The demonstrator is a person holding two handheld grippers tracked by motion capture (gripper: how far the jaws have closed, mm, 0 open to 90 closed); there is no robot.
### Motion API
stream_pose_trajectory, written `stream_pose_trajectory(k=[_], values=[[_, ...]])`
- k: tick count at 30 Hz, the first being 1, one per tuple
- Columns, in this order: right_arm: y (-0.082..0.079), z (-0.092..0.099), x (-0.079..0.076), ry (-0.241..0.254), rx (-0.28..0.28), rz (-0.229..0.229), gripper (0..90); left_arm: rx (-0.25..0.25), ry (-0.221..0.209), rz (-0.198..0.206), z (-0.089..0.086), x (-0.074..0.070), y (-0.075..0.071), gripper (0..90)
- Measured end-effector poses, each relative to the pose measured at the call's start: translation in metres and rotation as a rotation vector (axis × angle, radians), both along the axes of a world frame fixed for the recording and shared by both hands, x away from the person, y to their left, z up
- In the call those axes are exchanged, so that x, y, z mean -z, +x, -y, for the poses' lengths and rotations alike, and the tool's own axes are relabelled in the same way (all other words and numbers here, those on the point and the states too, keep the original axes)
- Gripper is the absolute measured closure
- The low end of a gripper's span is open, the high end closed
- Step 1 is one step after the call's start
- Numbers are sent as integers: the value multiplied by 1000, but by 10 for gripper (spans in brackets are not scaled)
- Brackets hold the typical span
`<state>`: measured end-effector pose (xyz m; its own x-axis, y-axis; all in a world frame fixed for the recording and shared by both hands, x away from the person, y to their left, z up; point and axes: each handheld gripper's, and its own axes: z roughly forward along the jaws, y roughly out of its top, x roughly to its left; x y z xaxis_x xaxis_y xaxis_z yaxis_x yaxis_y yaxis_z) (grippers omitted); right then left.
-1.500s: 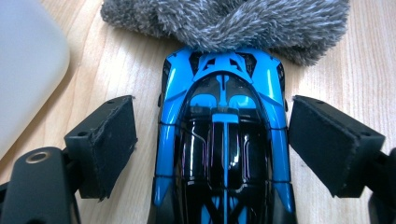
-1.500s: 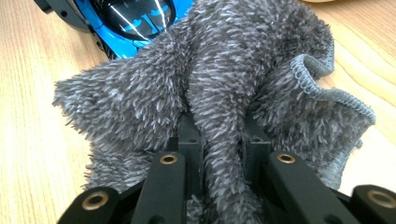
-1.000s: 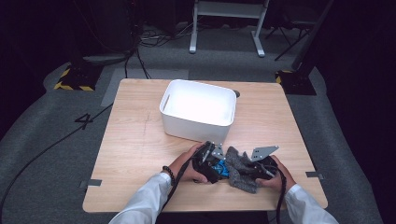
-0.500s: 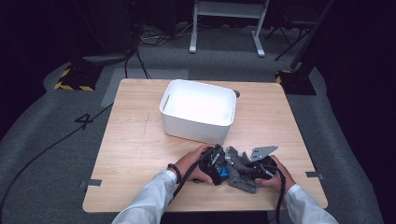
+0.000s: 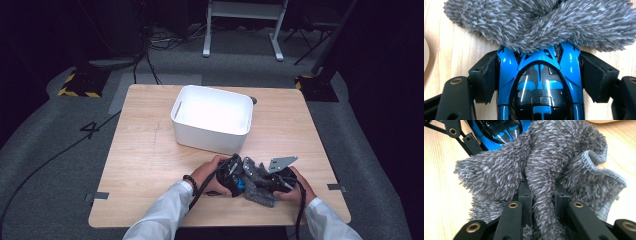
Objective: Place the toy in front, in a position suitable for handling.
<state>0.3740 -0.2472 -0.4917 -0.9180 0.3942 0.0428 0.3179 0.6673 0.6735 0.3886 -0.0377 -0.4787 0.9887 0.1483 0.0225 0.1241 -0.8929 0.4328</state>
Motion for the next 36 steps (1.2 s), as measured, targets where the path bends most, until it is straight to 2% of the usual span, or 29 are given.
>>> stream_pose_trajectory(k=[3, 4, 5, 6, 7, 10, 15, 16, 17, 18, 19, 20, 21, 24, 25, 26, 27, 28, 29, 31, 34, 36], values=[[-1, 1, -1, -4, 2, 8, 744, 3, 2, 20, -2, -1, -2, 242], [-1, 1, -1, -6, 3, 11, 744, 5, -3, 32, -3, -1, -3, 242], [-2, 3, -2, -8, 6, 17, 744, -3, -29, 38, -7, -2, -3, 242], [-2, 3, -2, -8, 6, 17, 744, -3, -29, 38, -7, -2, -3, 242], [-1, 5, -2, -6, 19, 22, 745, -27, -83, 43, -14, -6, -4, 243], [0, 10, -3, 7, 38, 23, 745, -48, -106, 65, -20, -10, -5, 243], [0, 13, -4, 33, 58, 25, 747, -69, -213, 98, -38, -24, -7, 243], [-3, 11, -10, 84, 45, 33, 749, -72, -231, 105, -40, -26, -9, 243], [-5, 9, -14, 102, 40, 39, 749, -68, -259, 118, -43, -28, -12, 243], [-5, 9, -14, 102, 40, 39, 749, -68, -259, 118, -43, -28, -12, 243], [-6, 6, -19, 126, 35, 55, 749, -66, -274, 121, -44, -28, -13, 243], [-6, 5, -19, 128, 34, 55, 749, -66, -296, 129, -45, -31, -16, 243], [-6, 5, -19, 128, 34, 55, 749, -66, -296, 129, -45, -31, -16, 243], [-3, 5, -17, 116, 51, 57, 750, -63, -341, 124, -48, -34, -18, 243], [-2, 7, -16, 121, 56, 52, 750, -57, -344, 127, -48, -35, -19, 243], [-1, 8, -16, 160, 53, 36, 751, -50, -358, 131, -47, -35, -20, 243], [-1, 8, -16, 160, 53, 36, 751, -50, -358, 131, -47, -35, -20, 243], [-1, 7, -18, 193, 39, 28, 752, -48, -362, 128, -47, -36, -21, 243], [-3, 5, -23, 257, 10, 22, 753, -45, -386, 126, -46, -36, -21, 243], [-7, 3, -28, 300, -25, 32, 755, -41, -400, 126, -46, -37, -21, 243], [-9, 1, -31, 322, -41, 44, 756, -41, -417, 135, -46, -39, -22, 243], [-12, 0, -38, 357, -64, 63, 759, -47, -430, 138, -46, -40, -24, 243]])
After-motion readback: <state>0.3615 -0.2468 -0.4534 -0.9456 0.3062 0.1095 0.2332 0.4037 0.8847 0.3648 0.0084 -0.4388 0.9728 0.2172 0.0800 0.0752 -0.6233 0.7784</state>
